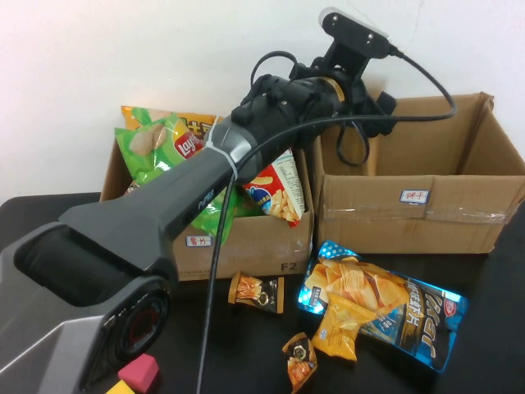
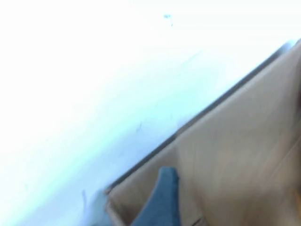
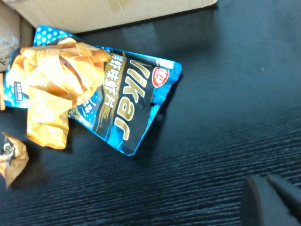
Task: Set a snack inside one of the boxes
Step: Place the biscuit in the biscuit box, then pick up the biscuit
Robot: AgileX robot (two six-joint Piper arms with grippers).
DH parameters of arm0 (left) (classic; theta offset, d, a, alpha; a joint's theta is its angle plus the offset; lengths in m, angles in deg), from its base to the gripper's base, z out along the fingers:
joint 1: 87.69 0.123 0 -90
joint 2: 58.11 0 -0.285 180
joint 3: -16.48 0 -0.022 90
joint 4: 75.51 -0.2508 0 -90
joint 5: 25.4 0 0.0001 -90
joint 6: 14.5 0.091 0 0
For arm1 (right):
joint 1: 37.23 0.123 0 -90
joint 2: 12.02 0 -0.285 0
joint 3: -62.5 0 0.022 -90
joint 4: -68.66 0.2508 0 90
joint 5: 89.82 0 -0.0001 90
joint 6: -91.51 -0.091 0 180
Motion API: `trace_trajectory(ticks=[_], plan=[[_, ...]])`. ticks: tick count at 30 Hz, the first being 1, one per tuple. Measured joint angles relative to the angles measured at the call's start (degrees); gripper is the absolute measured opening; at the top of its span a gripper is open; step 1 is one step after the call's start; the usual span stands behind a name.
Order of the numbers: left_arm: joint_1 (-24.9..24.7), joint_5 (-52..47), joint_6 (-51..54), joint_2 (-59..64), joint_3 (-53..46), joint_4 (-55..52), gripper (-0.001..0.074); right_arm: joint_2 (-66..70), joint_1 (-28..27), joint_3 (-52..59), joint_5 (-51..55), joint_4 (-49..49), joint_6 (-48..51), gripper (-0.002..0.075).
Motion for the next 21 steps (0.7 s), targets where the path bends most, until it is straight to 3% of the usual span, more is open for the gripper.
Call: trace_trajectory(ticks=[2, 5, 7, 10, 12, 15, 21], plan=[[0.0, -2.0, 0.7, -0.1, 0.0, -1.7, 0.0660, 0.0, 0.0, 0.0, 0.0, 0.0, 0.0, -0.0001], [0.0, -7.7, 0.8, -1.6, 0.0, -4.8, 0.0592, 0.0, 0.0, 0.0, 0.0, 0.0, 1.0, -0.0001], [0.0, -12.7, 0.8, -3.6, 0.0, -5.8, 0.0483, 0.0, 0.0, 0.0, 0.0, 0.0, 1.4, -0.0001], [0.0, -20.8, 1.2, -8.8, 0.0, -6.0, 0.0215, 0.0, 0.0, 0.0, 0.0, 0.1, 1.6, -0.0001], [0.0, -25.5, 2.8, -12.9, 0.0, -6.0, 0.0095, 0.0, 0.0, 0.0, 0.0, 0.2, 2.1, -0.0001], [0.0, -31.9, 5.1, -18.3, 0.0, -5.6, 0.0034, 0.0, 0.0, 0.0, 0.0, 0.3, 2.5, -0.0001], [0.0, -46.7, 7.1, -26.5, 0.0, -3.8, 0.0009, 0.0, 0.0, 0.0, 0.0, 1.6, 5.4, -0.0001]])
